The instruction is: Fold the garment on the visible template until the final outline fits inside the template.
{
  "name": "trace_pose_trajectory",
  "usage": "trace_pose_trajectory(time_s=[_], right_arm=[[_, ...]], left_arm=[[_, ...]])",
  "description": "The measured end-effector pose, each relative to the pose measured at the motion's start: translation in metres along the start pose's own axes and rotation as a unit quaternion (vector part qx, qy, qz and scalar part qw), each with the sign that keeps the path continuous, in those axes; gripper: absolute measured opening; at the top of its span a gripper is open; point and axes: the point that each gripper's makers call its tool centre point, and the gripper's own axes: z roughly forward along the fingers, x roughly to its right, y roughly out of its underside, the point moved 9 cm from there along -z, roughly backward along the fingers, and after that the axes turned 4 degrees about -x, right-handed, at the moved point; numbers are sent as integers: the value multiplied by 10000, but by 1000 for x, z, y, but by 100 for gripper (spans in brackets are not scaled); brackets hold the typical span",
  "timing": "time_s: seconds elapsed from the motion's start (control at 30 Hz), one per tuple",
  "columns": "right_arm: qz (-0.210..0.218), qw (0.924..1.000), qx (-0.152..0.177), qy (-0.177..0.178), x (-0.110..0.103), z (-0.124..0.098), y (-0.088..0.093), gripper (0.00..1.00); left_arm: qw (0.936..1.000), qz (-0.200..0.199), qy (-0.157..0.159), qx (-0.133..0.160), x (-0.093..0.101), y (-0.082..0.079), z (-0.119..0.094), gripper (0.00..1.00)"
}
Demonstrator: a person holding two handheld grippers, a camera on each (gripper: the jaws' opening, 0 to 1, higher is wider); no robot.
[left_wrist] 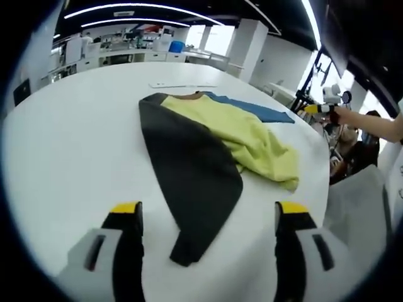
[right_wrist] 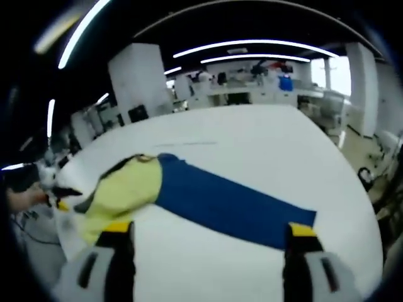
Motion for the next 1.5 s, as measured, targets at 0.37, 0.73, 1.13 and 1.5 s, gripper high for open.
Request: trace_pose_trajectory(time_s=[0.37, 0.73, 1.13, 1.5], right_arm=[[-36, 9997, 8, -223, -3, 4, -2, 99], [45, 9997, 11, -256, -6, 2, 0, 94], [156, 9996, 10, -249, -4, -2, 5, 92], [235, 9995, 5, -219, -8, -6, 10, 91]], left_arm=[[9973, 323, -659, -42, -2, 19, -19, 56], [9952, 226, -955, -1, -6, 37, -31, 31], [9948, 391, -932, -96, -13, 43, -27, 9], [9968, 74, -797, 84, -6, 35, -37, 0]])
